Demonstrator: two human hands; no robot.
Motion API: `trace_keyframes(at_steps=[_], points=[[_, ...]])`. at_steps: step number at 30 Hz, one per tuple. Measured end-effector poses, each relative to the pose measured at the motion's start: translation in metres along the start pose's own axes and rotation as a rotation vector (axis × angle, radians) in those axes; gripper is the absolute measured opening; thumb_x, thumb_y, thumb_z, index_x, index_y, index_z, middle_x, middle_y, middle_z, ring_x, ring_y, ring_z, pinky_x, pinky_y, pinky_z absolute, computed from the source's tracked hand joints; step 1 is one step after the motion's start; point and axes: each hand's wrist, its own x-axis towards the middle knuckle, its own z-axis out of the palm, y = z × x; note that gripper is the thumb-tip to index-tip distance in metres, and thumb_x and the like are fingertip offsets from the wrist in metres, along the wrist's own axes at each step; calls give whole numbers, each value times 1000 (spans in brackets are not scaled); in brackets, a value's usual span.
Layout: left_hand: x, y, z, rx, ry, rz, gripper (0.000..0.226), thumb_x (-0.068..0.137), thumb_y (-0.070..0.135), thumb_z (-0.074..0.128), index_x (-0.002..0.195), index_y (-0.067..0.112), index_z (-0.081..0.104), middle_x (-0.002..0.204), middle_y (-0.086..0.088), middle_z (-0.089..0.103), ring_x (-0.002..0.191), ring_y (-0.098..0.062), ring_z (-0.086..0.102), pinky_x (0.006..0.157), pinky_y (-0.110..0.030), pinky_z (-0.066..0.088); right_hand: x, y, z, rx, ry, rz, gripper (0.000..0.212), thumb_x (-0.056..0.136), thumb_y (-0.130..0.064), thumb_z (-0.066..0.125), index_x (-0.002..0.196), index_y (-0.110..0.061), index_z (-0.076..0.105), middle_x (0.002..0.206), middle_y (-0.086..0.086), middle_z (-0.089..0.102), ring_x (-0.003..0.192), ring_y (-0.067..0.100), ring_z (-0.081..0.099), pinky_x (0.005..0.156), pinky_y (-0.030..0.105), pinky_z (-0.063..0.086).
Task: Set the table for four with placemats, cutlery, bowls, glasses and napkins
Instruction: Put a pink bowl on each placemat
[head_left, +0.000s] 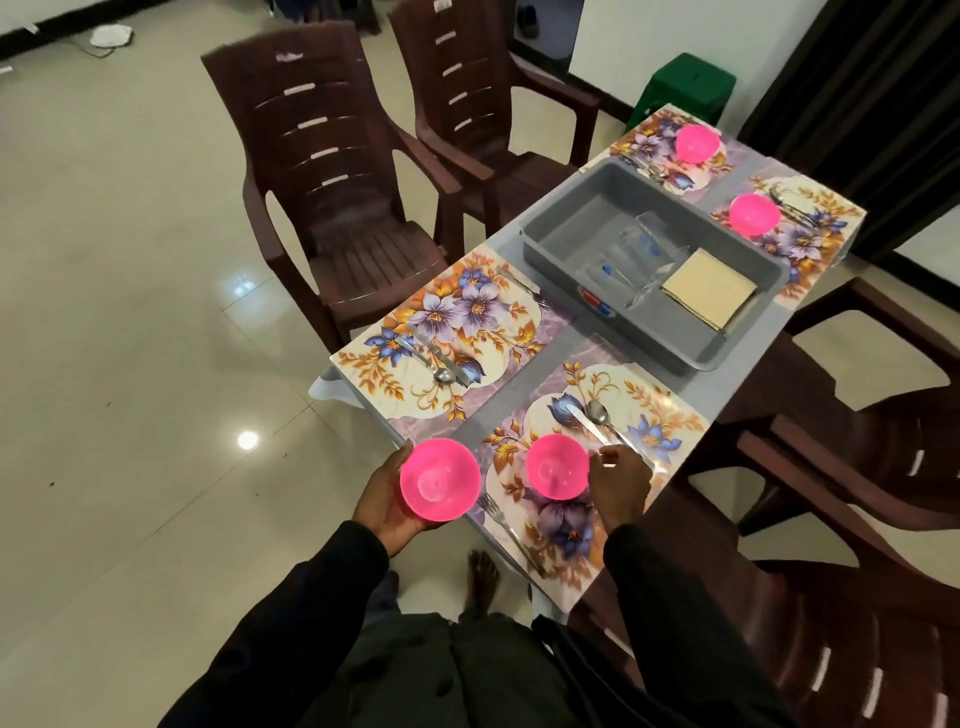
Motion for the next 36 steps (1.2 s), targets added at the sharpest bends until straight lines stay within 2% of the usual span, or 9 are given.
trace_keyframes(at_steps=[5, 9, 16, 17, 19, 22, 25, 29, 36], points=[[6, 29, 5, 54, -32, -11, 60, 92, 42, 65, 147, 21, 51, 155, -21, 43, 140, -46, 42, 111, -65, 34, -26, -51, 16, 159, -176, -180, 13, 95, -14, 65, 87, -16, 75, 78, -3, 75, 77, 14, 72, 78, 24, 55], [10, 60, 6, 63, -26, 2, 56, 94, 38, 62, 146, 22, 51, 149, -20, 50, 138, -45, 46, 108, -66, 37, -51, -93, 50, 244, -419, -252, 13, 95, -24, 70, 98, -14, 78, 78, -4, 77, 73, 13, 74, 72, 27, 61], [14, 123, 0, 251, -154, -19, 36, 101, 37, 52, 129, 16, 57, 107, -17, 76, 93, -37, 74, 76, -55, 59, -70, -148, 106, 210, -424, -342, 22, 90, -30, 76, 104, -13, 80, 89, -4, 78, 79, 6, 73, 73, 30, 61], [15, 134, -2, 276, -176, -27, 40, 96, 40, 60, 128, 16, 58, 106, -17, 76, 90, -36, 75, 72, -54, 61, -71, -154, 113, 196, -408, -346, 20, 90, -27, 76, 104, -13, 80, 88, -5, 78, 78, 4, 72, 73, 27, 59], [18, 152, -6, 320, -221, -25, 77, 67, 45, 90, 130, 15, 58, 113, -18, 74, 95, -37, 74, 71, -55, 62, -74, -167, 122, 173, -385, -349, 18, 91, -23, 75, 104, -13, 80, 88, -5, 78, 75, 1, 71, 71, 21, 56], [29, 171, -13, 297, -274, -55, 104, 36, 42, 103, 127, 15, 60, 116, -20, 73, 99, -40, 72, 76, -58, 61, -77, -182, 133, 159, -348, -359, 17, 92, -20, 74, 105, -11, 80, 88, -3, 78, 73, -4, 69, 68, 11, 50], [38, 182, -10, 222, -276, -141, 86, 63, 36, 94, 137, 12, 57, 130, -23, 65, 117, -44, 62, 101, -63, 46, -74, -192, 138, 165, -281, -341, 16, 93, -21, 72, 105, -14, 81, 89, -7, 77, 77, -6, 69, 69, 10, 50], [62, 199, -1, 290, -98, -137, 59, 85, 39, 70, 136, 11, 56, 129, -21, 64, 114, -40, 63, 90, -59, 55, -51, -200, 137, 175, -147, -312, 13, 93, -21, 71, 101, -16, 81, 85, -10, 76, 78, -3, 70, 69, 12, 53], [96, 236, 27, 384, -95, -132, 50, 100, 44, 54, 136, 9, 60, 134, -18, 65, 124, -34, 62, 108, -52, 46, 34, -199, 142, 179, 26, -189, 13, 93, -18, 69, 97, -12, 81, 86, -3, 77, 77, 5, 71, 72, 24, 56]])
